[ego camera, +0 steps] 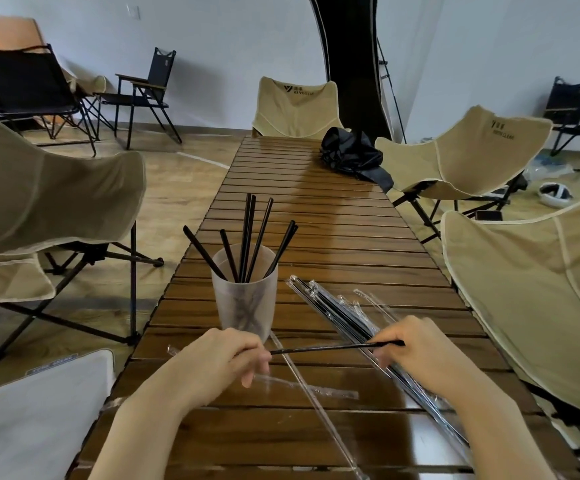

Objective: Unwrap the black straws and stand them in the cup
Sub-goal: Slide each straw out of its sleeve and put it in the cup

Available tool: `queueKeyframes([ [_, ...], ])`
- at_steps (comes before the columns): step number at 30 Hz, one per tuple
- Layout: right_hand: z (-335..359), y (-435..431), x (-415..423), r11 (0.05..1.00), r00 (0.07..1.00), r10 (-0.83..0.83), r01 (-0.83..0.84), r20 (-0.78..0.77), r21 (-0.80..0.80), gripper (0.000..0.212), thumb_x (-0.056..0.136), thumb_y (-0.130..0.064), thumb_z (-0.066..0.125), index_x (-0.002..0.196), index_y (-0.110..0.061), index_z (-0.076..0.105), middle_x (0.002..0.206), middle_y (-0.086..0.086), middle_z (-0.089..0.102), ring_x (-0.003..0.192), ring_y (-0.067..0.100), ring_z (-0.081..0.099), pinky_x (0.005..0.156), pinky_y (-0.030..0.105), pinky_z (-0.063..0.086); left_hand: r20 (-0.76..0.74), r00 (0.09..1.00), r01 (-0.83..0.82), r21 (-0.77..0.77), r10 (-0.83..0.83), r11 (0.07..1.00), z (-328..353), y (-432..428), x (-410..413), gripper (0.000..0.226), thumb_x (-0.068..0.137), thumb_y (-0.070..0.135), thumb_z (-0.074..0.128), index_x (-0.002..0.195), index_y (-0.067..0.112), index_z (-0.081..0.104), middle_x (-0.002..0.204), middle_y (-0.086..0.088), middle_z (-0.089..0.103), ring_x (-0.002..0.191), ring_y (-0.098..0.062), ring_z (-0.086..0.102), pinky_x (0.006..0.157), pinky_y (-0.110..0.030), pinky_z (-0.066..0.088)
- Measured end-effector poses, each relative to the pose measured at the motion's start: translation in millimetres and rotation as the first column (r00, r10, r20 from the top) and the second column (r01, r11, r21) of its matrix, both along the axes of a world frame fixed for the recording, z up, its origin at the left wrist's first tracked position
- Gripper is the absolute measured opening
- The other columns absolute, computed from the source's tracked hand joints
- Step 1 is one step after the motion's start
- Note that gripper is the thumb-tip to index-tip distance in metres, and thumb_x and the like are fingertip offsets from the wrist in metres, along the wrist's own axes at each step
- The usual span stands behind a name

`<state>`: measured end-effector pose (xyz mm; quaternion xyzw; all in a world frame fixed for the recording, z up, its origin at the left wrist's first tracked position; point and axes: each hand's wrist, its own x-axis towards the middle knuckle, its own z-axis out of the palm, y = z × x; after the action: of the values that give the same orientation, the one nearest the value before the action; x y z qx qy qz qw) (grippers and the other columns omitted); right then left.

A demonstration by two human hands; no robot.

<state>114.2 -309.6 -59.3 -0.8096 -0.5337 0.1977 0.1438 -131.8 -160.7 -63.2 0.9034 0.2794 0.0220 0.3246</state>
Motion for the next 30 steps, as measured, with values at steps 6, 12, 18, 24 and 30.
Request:
queueKeyframes([
  [6,-3.4,7.3,-9.5,0.997,0.995,0.052,-0.047,-0.086,0.055,0.016,0.091,-0.024,0.062,0.093,-0.035,0.072,0.070,-0.016,0.068,0.067,-0.009,0.061,0.067,0.009,0.044,0.001,1.000,0.002,0.049,-0.002,0.999,-1.2,0.3,3.5,0.031,0.099,0.028,0.045,0.078,0.038,0.065,0.066,0.020,0.063,0.070,0.008,0.060,0.068,-0.008,0.044],
  [12,0.6,-16.2,18.6,0.976,0.986,-0.165,0.164,-0.010,0.145,0.037,0.091,-0.014,0.061,0.056,-0.028,0.061,0.046,-0.009,0.058,0.037,0.000,0.042,0.045,0.010,0.037,0.002,0.999,-0.039,0.136,0.039,0.990,-3.5,5.4,-8.3,0.022,0.096,0.036,0.050,0.091,0.045,0.068,0.086,0.025,0.069,0.086,0.012,0.059,0.082,-0.010,0.045],
  [18,4.4,-18.7,20.9,0.833,0.888,-0.455,0.403,0.057,0.378,0.013,0.088,-0.021,0.065,0.089,-0.013,0.076,0.087,0.008,0.060,0.079,0.022,0.055,0.076,0.036,0.045,-0.052,0.999,0.009,0.129,-0.003,0.992,-5.0,0.6,2.7,0.018,0.090,0.037,0.060,0.102,0.043,0.071,0.101,0.023,0.068,0.092,0.011,0.058,0.069,0.005,0.035],
  [24,29.4,9.7,-19.6,0.761,0.955,-0.276,0.284,-0.105,0.584,0.017,0.093,-0.018,0.057,0.100,-0.016,0.072,0.074,-0.010,0.055,0.067,-0.001,0.051,0.069,0.006,0.038,-0.073,0.996,-0.043,0.082,0.049,0.996,-11.8,-4.9,14.2,0.026,0.080,0.035,0.072,0.104,0.042,0.068,0.092,0.024,0.068,0.087,0.010,0.059,0.089,-0.018,0.050],
  [30,61.6,19.8,-51.1,0.459,0.954,-0.148,0.301,-0.261,0.836,0.020,0.098,-0.012,0.046,0.092,-0.005,0.064,0.067,-0.002,0.057,0.062,0.006,0.053,0.057,0.015,0.041,-0.008,0.995,-0.101,0.124,0.103,0.987,-9.4,1.9,2.8,0.015,0.076,0.046,0.072,0.090,0.045,0.066,0.084,0.027,0.064,0.083,0.012,0.058,0.074,-0.011,0.047],
])
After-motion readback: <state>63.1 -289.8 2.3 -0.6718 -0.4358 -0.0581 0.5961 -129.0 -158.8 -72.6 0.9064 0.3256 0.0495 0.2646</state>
